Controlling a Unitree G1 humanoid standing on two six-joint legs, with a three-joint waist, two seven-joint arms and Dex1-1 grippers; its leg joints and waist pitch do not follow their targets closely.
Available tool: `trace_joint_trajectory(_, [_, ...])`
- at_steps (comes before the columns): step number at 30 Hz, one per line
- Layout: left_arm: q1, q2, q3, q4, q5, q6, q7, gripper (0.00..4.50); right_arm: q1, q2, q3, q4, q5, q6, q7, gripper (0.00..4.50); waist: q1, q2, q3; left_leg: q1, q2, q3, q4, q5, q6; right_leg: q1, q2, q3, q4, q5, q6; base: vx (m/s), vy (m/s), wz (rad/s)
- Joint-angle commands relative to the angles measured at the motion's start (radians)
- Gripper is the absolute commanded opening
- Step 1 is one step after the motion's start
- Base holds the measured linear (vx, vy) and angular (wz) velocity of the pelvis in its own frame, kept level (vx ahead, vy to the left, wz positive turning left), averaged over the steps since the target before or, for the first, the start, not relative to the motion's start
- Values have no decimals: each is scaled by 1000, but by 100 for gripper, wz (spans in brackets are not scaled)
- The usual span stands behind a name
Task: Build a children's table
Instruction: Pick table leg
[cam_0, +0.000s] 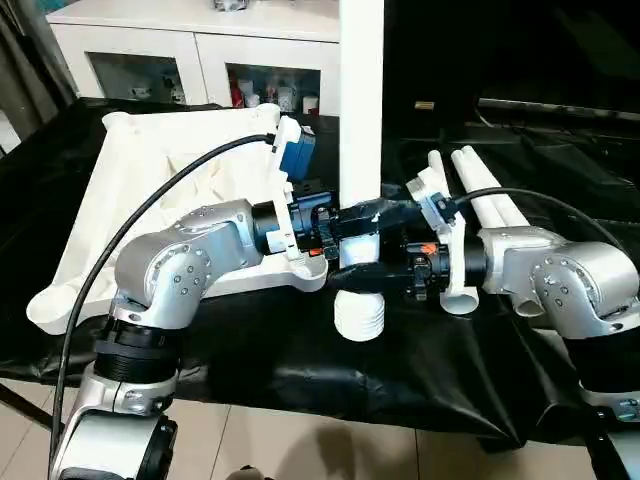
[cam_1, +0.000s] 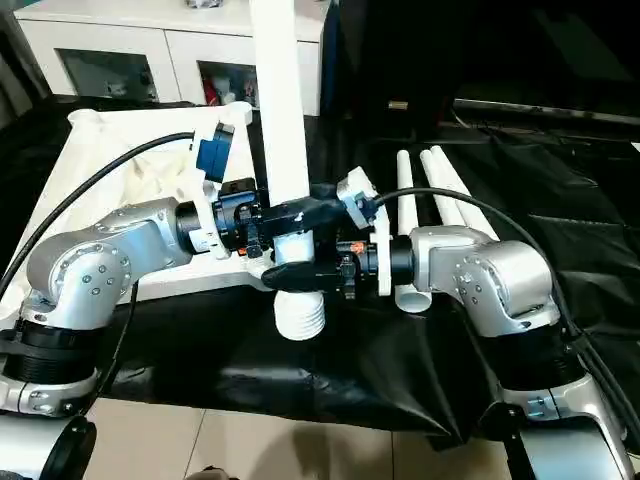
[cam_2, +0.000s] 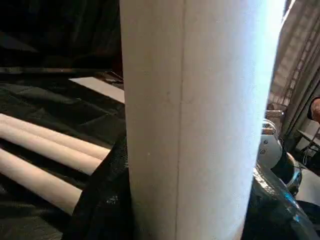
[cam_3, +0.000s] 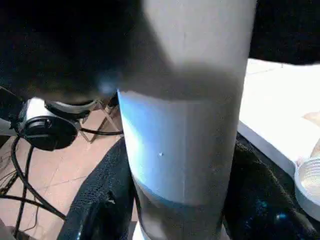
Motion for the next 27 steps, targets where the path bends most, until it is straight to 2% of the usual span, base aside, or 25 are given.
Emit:
trace_joint_trajectory(1, [-36,-18,7,-21,-1,-31,7,245,12,8,30,-16,-3,17,-6,196,5,-7,-78,12,43,-15,-51,-51,31,63,-101,56,-76,-142,-130,0,0,0])
trace_joint_trajectory(4, [-41,-23,30,-22,-21,-16,21,266,15,8,29,-16,-4,16,-7,193,5,-9,-78,12,43,-15,-51,-51,32,64,-100,56,-76,-135,-134,0,0,0])
trace_joint_trajectory(7, [-57,-34,60,-2,-7,-31,71,301,18,8,28,-19,-3,16,-7,190,4,-8,-78,12,43,-16,-51,-54,31,63,-99,56,-77,-137,-134,0,0,0])
trace_joint_trajectory(10, [-88,-42,122,28,-55,-21,89,311,23,7,30,-21,-5,13,-7,190,8,-10,-78,13,41,-14,-50,-58,30,63,-101,56,-79,-160,-128,0,0,0])
trace_joint_trajectory(12, [-95,-37,131,29,-64,-17,85,338,24,6,31,-22,-6,12,-5,189,9,-8,-78,13,41,-15,-50,-58,27,64,-100,55,-78,-160,-132,0,0,0])
trace_joint_trajectory(14, [-99,-36,135,29,-66,-14,85,343,25,6,32,-22,-7,12,-5,189,10,-10,-79,12,42,-16,-49,-57,31,64,-102,55,-79,-150,-132,0,0,0])
trace_joint_trajectory(16, [-100,-43,141,30,-68,-11,91,343,26,6,33,-24,-9,10,-5,189,8,-9,-78,11,43,-17,-50,-59,32,63,-101,55,-77,-146,-131,0,0,0])
trace_joint_trajectory(19, [-102,-47,142,32,-71,-7,100,310,28,4,34,-26,-11,9,-3,189,9,-8,-77,13,44,-16,-51,-67,25,62,-101,56,-80,-179,-122,0,0,0])
trace_joint_trajectory(21, [-102,-45,139,32,-73,-5,99,309,28,3,34,-27,-12,8,-2,189,10,-7,-76,15,45,-16,-51,-76,23,60,-102,56,-82,-190,-119,0,0,0])
trace_joint_trajectory(27, [-98,-49,133,25,-74,10,99,252,28,-3,38,-29,-12,5,-1,189,13,-7,-76,15,46,-17,-52,-85,18,58,-102,56,-82,-201,-115,0,0,0])
